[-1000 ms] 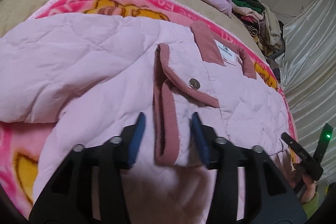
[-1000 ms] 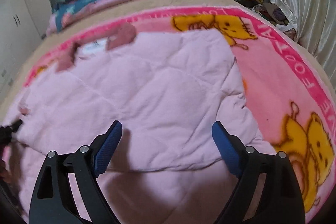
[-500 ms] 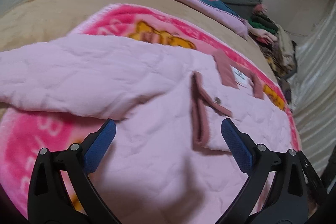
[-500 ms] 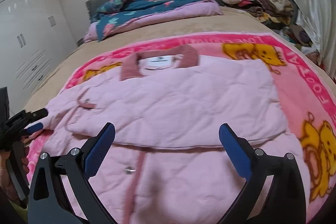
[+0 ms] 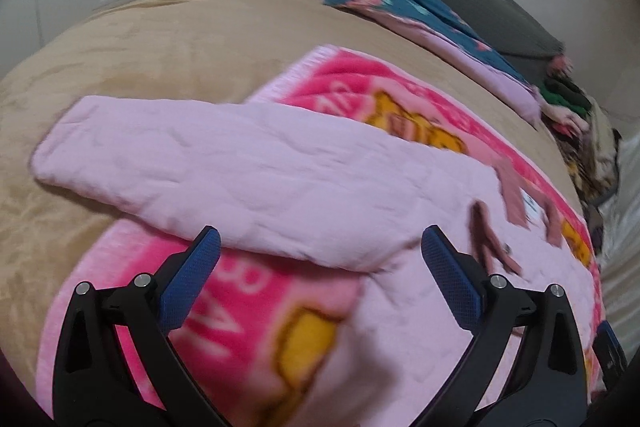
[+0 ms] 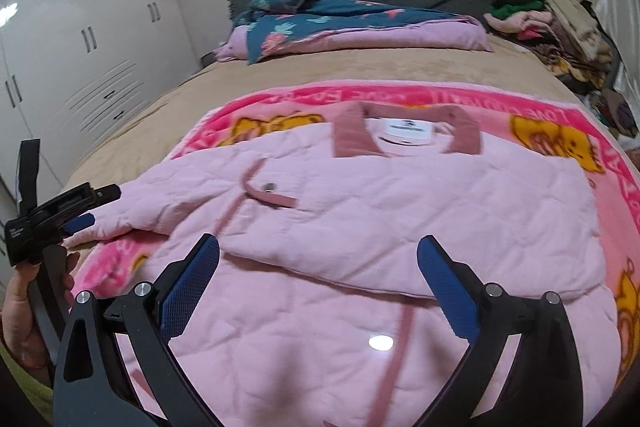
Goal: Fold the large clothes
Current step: 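Move the left tool to the other sleeve's cuff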
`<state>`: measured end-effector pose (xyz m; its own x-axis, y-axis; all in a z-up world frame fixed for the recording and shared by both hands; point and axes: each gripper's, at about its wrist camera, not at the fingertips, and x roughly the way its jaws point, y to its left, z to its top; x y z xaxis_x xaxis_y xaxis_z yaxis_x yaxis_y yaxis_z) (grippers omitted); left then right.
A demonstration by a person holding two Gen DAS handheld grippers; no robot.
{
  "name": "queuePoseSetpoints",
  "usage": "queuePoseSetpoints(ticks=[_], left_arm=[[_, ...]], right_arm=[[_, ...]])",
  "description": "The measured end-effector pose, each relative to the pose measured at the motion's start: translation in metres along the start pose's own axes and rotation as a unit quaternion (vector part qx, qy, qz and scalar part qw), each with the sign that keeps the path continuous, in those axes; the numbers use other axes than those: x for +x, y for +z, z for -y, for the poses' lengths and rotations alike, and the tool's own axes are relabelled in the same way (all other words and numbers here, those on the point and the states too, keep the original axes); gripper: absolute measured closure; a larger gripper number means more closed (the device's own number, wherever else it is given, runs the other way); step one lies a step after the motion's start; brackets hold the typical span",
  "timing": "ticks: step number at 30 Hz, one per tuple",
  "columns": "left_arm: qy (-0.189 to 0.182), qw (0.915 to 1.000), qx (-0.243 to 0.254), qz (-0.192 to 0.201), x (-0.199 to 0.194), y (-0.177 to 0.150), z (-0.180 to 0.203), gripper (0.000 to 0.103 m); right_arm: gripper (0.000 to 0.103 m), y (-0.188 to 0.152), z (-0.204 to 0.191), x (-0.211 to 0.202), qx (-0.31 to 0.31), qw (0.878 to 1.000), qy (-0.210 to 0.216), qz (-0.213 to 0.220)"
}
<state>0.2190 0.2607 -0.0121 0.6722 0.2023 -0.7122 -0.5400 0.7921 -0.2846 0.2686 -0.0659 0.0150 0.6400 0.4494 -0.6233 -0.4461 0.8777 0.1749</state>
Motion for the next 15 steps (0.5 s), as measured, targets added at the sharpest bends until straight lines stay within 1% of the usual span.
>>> queuePoseSetpoints(ticks=[7,10,15], left_arm=[[0.033,0.998,-0.051,0.015,-0.003,0.012,-0.042,0.009],[0.056,0.9962,-0.063,0.02,-0.001,0.014,-0.055,0.009],[0.073,0.9924,-0.097,0.021,0.003,0.016,-0.079,0.009]], right_arm=[[0.004,0.008,-0.043,0.015,-0.032,0.999,0.029,-0.004],[0.004,0.011,-0.063,0.021,-0.046,0.998,0.044,-0.007],[0.004,0.015,-0.097,0.035,-0.075,0.995,0.061,-0.013]])
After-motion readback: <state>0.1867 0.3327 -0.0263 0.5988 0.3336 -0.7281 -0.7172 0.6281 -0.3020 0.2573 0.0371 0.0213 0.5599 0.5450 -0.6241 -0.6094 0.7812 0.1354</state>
